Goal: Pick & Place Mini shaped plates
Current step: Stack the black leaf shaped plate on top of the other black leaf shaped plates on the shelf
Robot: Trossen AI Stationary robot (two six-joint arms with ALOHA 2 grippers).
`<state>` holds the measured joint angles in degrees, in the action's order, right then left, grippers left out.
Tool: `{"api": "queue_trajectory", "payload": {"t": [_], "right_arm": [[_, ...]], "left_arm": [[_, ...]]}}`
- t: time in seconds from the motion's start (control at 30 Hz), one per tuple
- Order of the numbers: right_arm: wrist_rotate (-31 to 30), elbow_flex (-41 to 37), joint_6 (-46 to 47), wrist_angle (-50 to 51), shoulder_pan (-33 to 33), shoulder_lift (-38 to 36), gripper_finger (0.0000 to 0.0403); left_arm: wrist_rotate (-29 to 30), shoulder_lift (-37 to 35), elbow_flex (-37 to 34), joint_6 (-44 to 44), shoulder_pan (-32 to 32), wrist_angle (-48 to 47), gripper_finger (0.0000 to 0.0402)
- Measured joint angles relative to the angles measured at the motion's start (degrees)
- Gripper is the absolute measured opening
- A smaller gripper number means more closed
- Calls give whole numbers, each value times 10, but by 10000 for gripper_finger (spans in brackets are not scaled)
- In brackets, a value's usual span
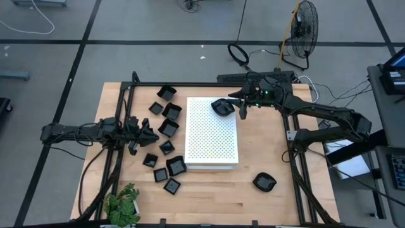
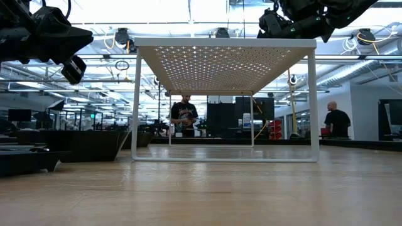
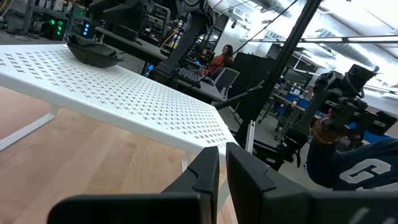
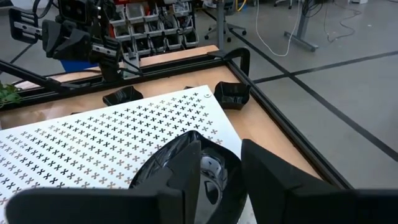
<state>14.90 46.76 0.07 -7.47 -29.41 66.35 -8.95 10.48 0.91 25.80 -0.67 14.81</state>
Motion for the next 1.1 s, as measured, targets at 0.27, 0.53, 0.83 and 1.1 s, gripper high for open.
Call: {"api": "queue_trajectory", "payload": {"t": [0.27,0.53,0.83,1.1], "right_arm": [[0,0,-8,0,0,0,105],[0,0,-8,1,0,0,102],[2,0,-8,4,0,-31,98],[19,0,-14,43,15,-103,95]], "left_arm": [[0,0,0,0,0,0,31],[0,0,0,0,0,0,31],[0,0,0,0,0,0,31],[0,0,0,0,0,0,31]]}}
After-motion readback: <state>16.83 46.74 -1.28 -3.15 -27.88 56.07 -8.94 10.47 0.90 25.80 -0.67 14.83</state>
